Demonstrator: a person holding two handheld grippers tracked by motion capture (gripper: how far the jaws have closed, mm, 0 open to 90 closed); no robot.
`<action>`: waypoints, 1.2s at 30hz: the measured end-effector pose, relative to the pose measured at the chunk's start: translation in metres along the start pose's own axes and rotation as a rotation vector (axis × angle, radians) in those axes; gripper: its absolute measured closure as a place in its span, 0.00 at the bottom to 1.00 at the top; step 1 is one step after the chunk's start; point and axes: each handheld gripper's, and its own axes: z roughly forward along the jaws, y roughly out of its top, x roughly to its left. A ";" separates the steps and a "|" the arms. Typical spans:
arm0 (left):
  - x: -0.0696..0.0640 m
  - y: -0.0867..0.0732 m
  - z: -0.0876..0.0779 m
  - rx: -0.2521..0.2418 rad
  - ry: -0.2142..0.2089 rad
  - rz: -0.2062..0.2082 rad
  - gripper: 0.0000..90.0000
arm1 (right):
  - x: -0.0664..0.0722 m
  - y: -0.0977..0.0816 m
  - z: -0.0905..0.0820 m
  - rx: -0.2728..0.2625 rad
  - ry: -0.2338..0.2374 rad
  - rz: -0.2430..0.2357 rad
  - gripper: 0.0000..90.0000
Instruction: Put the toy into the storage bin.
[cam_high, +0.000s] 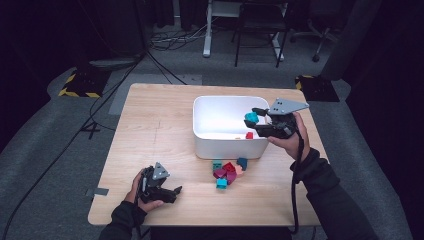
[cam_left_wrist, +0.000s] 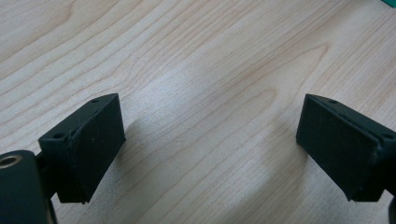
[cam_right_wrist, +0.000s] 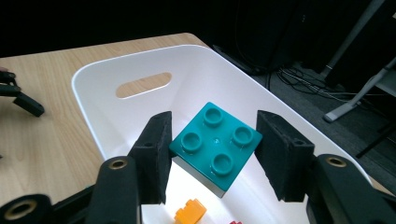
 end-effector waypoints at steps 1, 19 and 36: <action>0.000 0.000 0.000 -0.001 0.000 -0.002 0.09 | -0.001 0.000 0.001 0.006 -0.002 0.003 0.53; 0.000 0.000 0.000 0.000 0.000 0.000 0.09 | -0.008 -0.003 0.019 0.062 -0.017 0.054 0.46; 0.000 0.000 0.000 0.000 0.000 0.001 0.09 | 0.013 -0.012 -0.030 -0.032 0.019 0.011 0.48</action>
